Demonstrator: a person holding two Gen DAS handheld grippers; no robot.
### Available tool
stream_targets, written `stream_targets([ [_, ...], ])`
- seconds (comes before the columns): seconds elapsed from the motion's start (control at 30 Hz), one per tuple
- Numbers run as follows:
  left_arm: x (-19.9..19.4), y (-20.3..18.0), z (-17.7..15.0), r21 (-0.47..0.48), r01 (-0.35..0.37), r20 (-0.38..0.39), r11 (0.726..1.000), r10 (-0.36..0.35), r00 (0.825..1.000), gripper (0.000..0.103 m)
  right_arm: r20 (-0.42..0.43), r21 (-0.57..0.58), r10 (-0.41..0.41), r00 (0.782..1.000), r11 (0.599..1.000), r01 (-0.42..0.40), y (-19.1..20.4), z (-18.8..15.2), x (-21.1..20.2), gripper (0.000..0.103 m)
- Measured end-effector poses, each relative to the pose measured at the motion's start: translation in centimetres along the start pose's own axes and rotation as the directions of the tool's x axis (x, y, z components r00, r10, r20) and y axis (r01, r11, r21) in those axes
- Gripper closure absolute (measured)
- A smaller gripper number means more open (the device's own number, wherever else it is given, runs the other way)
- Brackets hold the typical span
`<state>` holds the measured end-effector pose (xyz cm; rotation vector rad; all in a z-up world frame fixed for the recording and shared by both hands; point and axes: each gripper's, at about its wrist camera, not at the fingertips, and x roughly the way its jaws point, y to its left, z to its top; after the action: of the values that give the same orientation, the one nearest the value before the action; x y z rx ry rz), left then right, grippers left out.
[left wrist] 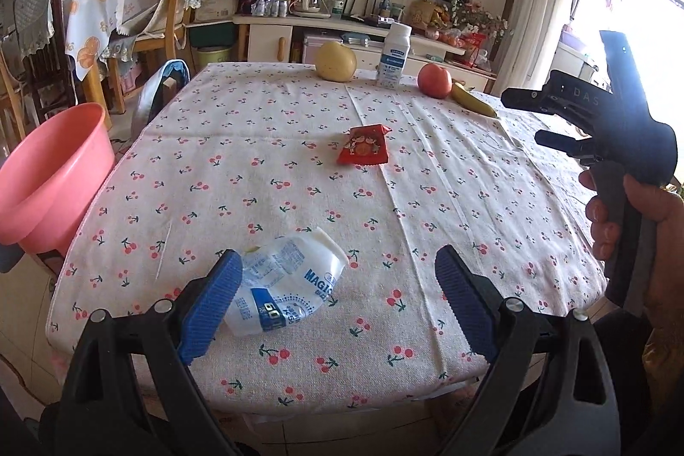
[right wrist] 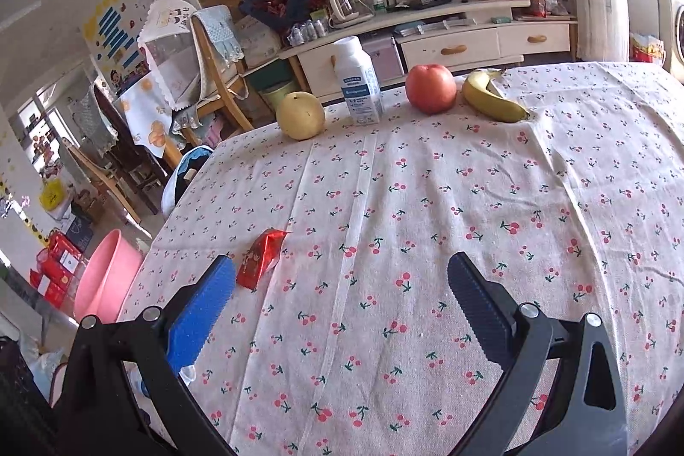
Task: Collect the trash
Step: 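Grasp the white Magic bag with the left tool while the right tool grasps the red packet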
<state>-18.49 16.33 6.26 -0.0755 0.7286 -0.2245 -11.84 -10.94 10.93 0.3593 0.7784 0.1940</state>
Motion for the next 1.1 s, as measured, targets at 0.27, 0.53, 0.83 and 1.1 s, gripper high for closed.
stream_targets([
  [0.27, 2.0, 1.7, 0.0, -0.057, -0.045, -0.039, 0.997, 0.043, 0.998, 0.011, -0.102, -0.068, 0.058, 0.993, 0.996, -0.065, 3.2, 0.3, 5.7, 0.005],
  [0.53, 3.2, 2.3, -0.5, -0.083, -0.117, -0.081, 0.99, 0.11, 0.991, 0.011, -0.181, -0.178, 0.057, 0.982, 0.98, -0.089, 7.0, -0.4, 10.3, 0.006],
  [0.83, 5.3, 3.2, -0.7, -0.093, -0.119, -0.126, 0.989, 0.106, 0.986, 0.011, -0.232, -0.184, 0.026, 0.972, 0.98, -0.071, 7.2, -0.4, 13.9, 0.026],
  [1.1, 5.9, 1.9, -0.5, 0.013, -0.069, -0.118, 0.998, 0.07, 0.991, 0.027, -0.223, -0.212, 0.011, 0.975, 0.975, -0.059, 7.7, -0.3, 14.9, 0.022],
])
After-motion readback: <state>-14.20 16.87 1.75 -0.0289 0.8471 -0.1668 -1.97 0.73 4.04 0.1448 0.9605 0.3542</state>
